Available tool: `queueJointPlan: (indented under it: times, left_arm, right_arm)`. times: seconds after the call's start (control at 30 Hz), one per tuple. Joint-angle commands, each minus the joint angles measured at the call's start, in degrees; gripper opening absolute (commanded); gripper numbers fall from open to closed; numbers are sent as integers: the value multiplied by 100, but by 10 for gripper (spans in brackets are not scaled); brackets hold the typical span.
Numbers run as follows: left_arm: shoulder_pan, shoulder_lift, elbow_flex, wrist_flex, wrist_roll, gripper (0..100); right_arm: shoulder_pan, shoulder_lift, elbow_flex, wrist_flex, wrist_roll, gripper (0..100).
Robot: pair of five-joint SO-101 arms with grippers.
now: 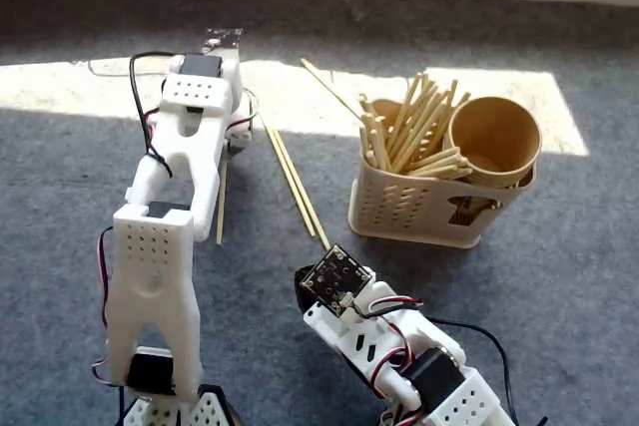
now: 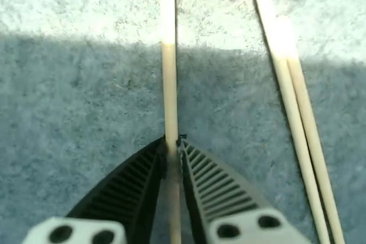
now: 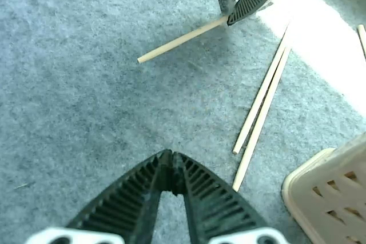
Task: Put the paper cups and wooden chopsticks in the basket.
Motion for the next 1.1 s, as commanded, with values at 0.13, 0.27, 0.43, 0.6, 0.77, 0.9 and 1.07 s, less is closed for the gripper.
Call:
queueJointPlan:
  times: [0.13, 0.27, 0.43, 0.6, 0.77, 0.9, 1.07]
  left_arm:
    - [-48, -119, -435, 264, -97, 5]
    - [-57, -488, -312, 360, -97, 5]
    - [-75, -1156, 470, 246, -88, 5]
    - [-40, -2097, 1833, -545, -88, 5]
    - [-40, -3222, 3389, -1591, -88, 5]
    - [-31, -4022, 4277, -2101, -88, 5]
    - [-31, -5077, 5059, -2462, -88, 5]
  right_arm:
    - [57, -92, 558, -145, 79, 6]
    - [57, -92, 558, -145, 79, 6]
    - [57, -92, 558, -145, 79, 6]
    - [48, -92, 558, -145, 79, 6]
    - [48, -92, 558, -145, 79, 6]
    - [48, -92, 558, -145, 79, 6]
    - [48, -92, 558, -145, 79, 6]
